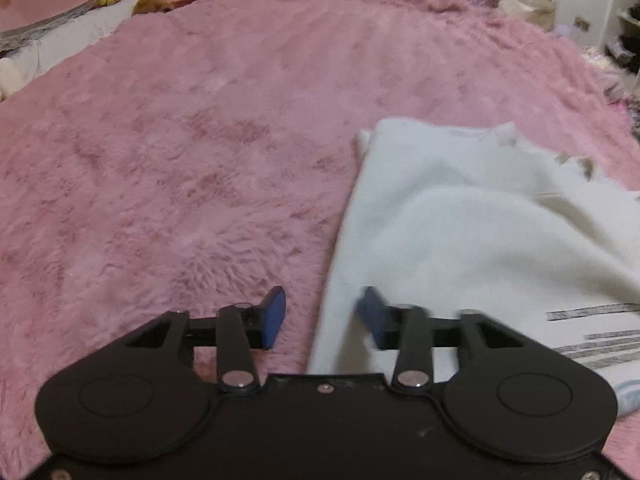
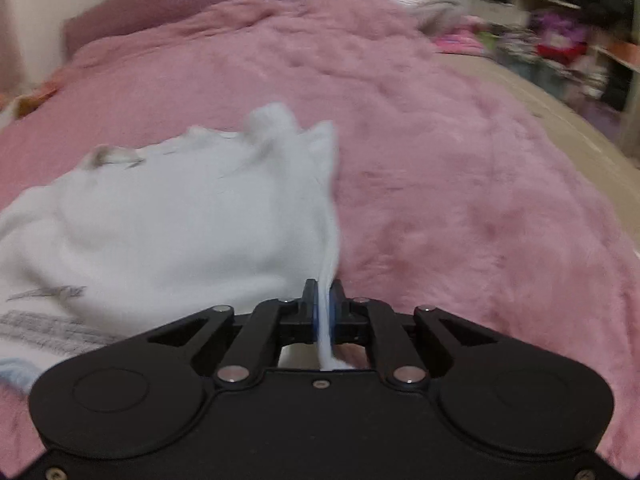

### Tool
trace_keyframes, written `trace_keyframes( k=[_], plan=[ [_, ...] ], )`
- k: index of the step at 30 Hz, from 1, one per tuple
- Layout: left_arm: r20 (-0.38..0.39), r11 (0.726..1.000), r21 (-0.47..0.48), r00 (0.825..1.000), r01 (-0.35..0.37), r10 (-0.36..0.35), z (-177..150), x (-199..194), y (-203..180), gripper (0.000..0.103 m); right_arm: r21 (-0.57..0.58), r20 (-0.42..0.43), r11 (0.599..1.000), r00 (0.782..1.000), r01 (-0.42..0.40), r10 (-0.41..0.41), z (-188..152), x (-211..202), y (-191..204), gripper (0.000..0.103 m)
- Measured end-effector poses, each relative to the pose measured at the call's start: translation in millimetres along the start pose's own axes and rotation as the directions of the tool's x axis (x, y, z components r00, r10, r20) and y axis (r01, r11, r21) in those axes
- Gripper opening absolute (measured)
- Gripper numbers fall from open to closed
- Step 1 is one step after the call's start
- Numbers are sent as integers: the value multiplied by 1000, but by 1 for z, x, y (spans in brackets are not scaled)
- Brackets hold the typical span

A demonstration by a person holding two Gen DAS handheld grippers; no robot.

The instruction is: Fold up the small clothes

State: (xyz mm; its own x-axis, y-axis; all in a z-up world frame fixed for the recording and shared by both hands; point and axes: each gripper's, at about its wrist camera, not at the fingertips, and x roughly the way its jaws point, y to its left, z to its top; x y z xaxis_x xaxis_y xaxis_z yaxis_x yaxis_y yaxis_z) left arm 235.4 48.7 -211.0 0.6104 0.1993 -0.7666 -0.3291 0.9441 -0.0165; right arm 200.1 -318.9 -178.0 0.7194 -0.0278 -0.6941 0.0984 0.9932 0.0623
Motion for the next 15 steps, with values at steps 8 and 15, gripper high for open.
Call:
trace_keyframes(
  k=[8,15],
  plan=[
    [-27,996,-26,996,-90,89,-3,-2,14,0,-47,-31,989,989,141,-142,-7,-3,7,0],
    [91,1000,-15,996,22,-20,21,-10,-8,48,92,91,994,995,-52,44,14,-15,-18,32]
  ],
)
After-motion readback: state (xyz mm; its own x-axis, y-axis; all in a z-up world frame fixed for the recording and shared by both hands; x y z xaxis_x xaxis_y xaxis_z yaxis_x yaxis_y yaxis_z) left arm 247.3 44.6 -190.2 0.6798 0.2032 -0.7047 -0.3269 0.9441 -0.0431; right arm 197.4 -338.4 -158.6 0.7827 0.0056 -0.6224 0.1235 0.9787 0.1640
